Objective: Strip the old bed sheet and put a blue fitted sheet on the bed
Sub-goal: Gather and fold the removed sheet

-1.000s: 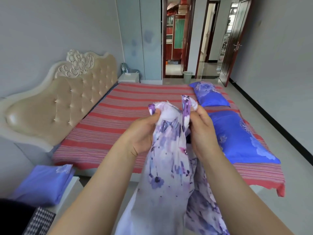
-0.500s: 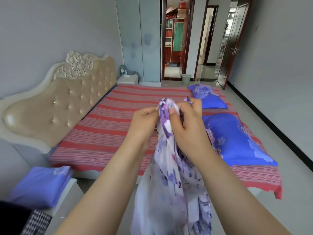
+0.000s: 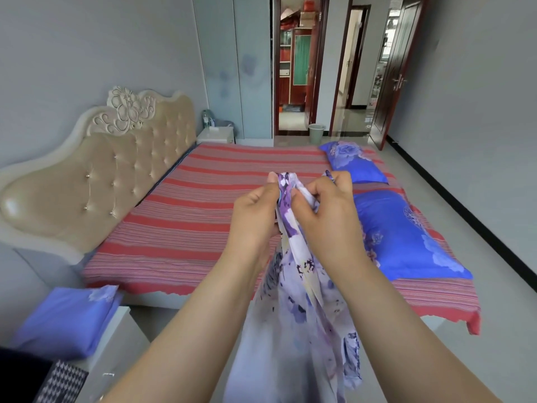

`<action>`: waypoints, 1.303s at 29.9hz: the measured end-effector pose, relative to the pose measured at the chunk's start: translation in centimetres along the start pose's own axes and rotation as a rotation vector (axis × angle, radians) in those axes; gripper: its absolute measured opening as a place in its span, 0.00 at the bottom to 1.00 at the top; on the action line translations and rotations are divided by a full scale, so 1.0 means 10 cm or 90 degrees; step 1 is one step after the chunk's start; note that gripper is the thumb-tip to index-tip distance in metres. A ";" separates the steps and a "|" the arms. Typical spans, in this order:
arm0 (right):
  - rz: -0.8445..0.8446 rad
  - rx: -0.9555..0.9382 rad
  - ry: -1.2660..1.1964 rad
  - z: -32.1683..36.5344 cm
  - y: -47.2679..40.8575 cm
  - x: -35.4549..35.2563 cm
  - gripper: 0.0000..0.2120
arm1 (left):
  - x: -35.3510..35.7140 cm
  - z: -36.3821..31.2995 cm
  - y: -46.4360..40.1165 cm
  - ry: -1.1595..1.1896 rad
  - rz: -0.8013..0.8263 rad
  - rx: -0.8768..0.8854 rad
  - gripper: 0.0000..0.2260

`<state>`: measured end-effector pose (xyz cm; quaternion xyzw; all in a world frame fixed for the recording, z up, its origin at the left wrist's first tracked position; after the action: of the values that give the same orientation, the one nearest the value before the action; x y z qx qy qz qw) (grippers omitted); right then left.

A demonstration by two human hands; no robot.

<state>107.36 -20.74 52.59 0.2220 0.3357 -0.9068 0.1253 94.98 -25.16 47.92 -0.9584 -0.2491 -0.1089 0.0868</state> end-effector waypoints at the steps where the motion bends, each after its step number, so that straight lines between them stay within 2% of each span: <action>1: -0.007 0.002 0.000 -0.01 -0.01 -0.01 0.11 | 0.05 -0.01 0.02 0.000 0.021 0.007 0.21; 3: -0.012 0.012 -0.001 -0.04 -0.03 -0.02 0.13 | 0.14 -0.05 0.05 -0.019 0.058 0.033 0.22; 6: 0.008 0.037 -0.065 -0.12 -0.08 0.01 0.13 | 0.10 -0.06 -0.06 -0.051 0.049 0.058 0.13; 10: 0.063 0.092 -0.143 -0.29 -0.20 0.03 0.13 | -0.07 0.05 -0.40 -0.022 -0.009 -0.036 0.13; 12: 0.097 0.155 -0.254 -0.49 -0.25 0.02 0.09 | -0.20 0.01 -0.63 -0.024 -0.028 -0.060 0.10; 14: 0.149 0.253 -0.326 -0.85 -0.26 0.06 0.04 | -0.36 -0.13 -0.86 -0.065 -0.048 -0.033 0.09; 16: 0.165 0.297 -0.163 -1.33 -0.29 0.02 0.07 | -0.49 -0.29 -1.04 -0.126 -0.063 0.007 0.11; 18: 0.141 0.300 0.049 -1.76 -0.30 -0.06 0.11 | -0.53 -0.41 -1.18 -0.175 -0.053 0.037 0.14; 19: 0.125 0.303 0.106 -1.93 -0.29 -0.10 0.12 | -0.52 -0.44 -1.24 -0.195 -0.038 0.055 0.15; 22: 0.127 0.376 0.132 -2.31 -0.25 -0.19 0.13 | -0.43 -0.53 -1.33 -0.288 -0.006 0.126 0.17; 23: 0.173 0.402 0.139 -2.41 -0.25 -0.17 0.13 | -0.41 -0.54 -1.34 -0.312 -0.009 0.150 0.18; 25: 0.379 0.429 0.139 -2.47 -0.19 0.01 0.15 | -0.40 -0.54 -1.35 -0.346 -0.019 0.184 0.18; 27: 0.564 0.417 0.002 -2.28 -0.05 0.18 0.19 | -0.40 -0.54 -1.40 -0.371 -0.018 0.195 0.17; 29: 0.664 0.401 -0.211 -1.93 0.11 0.33 0.15 | -0.47 -0.54 -1.48 -0.385 -0.023 0.192 0.15; 31: 0.783 0.339 -0.277 -1.48 0.30 0.56 0.08 | -0.56 -0.52 -1.60 -0.394 -0.034 0.184 0.19; 32: 0.818 0.322 -0.273 -1.34 0.41 0.71 0.06 | -0.59 -0.52 -1.66 -0.395 -0.039 0.181 0.21; 35: 0.814 0.373 -0.399 -1.33 0.64 1.18 0.21 | -0.52 -0.64 -1.72 -0.424 -0.027 0.207 0.15; 36: 0.814 0.373 -0.389 -1.40 0.70 1.30 0.21 | -0.49 -0.67 -1.72 -0.431 -0.018 0.214 0.14; 37: 0.796 0.349 -0.310 -1.54 0.69 1.38 0.21 | -0.46 -0.68 -1.74 -0.434 0.005 0.214 0.15; 39: 0.690 0.272 -0.017 -1.83 0.47 1.34 0.23 | -0.39 -0.63 -1.75 -0.452 0.061 0.201 0.17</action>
<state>103.32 -13.11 31.11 0.3708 -0.0182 -0.7637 0.5282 81.88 -13.28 54.94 -0.9219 -0.2324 0.2732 0.1467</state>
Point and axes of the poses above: each hand's wrist, its own y-axis away from the middle knuckle, its own x-axis out of the palm, z = x × y, the point moved 10 cm from there along -y, towards the middle knuckle, and after that the axes turned 7 degrees about z, right-handed, at the moved point
